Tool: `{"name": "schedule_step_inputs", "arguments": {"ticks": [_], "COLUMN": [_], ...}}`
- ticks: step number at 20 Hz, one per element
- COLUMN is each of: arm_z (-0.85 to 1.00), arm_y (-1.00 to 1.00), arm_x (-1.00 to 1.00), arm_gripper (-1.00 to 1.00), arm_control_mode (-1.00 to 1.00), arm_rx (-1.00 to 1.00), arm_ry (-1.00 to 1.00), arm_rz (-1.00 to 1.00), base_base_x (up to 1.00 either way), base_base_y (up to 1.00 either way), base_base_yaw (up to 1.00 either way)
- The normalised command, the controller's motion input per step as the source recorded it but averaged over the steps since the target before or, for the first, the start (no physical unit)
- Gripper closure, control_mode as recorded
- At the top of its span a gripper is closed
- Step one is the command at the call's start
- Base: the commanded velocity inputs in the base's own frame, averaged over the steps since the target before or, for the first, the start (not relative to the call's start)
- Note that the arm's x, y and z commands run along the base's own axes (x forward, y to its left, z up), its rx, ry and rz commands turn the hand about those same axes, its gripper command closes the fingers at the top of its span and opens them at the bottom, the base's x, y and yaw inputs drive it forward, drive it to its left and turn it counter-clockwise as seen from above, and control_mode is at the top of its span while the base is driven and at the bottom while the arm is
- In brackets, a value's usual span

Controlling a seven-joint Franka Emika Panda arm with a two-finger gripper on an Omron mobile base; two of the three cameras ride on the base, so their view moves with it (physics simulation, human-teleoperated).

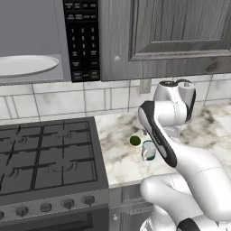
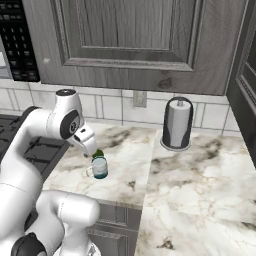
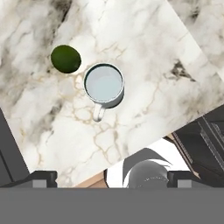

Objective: Pick the mug from the counter and place it inside the microwave. Then close the microwave.

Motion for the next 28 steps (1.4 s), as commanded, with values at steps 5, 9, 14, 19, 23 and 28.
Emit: {"name": "schedule_step_inputs", "arguments": {"ticks": [5,9,14,19,23,28], "arm_z": [-0.19,-0.18,-0.18,-0.13,-0.01,0.00], "arm_y": [0.00,0.00,0.06,0.07,0.06,0.00], "arm_x": [0.00,0.01,0.04,0.17,0.30,0.16], "arm_gripper": [-1.00,-1.00,-1.00,-1.00,-1.00,-1.00], "arm_control_mode": [-1.00,-1.00,-1.00,-1.00,-1.00,-1.00], "arm_rx": [0.00,0.00,0.00,0.00,0.00,0.00], "arm_ry": [0.00,0.00,0.00,0.00,0.00,0.00], "arm_rz": [0.00,0.00,0.00,0.01,0.02,0.00], "base_base_x": [0.00,0.00,0.00,0.00,0.00,0.00], "base_base_y": [0.00,0.00,0.00,0.00,0.00,0.00], "base_base_yaw": [0.00,0.00,0.00,0.00,0.00,0.00]}}
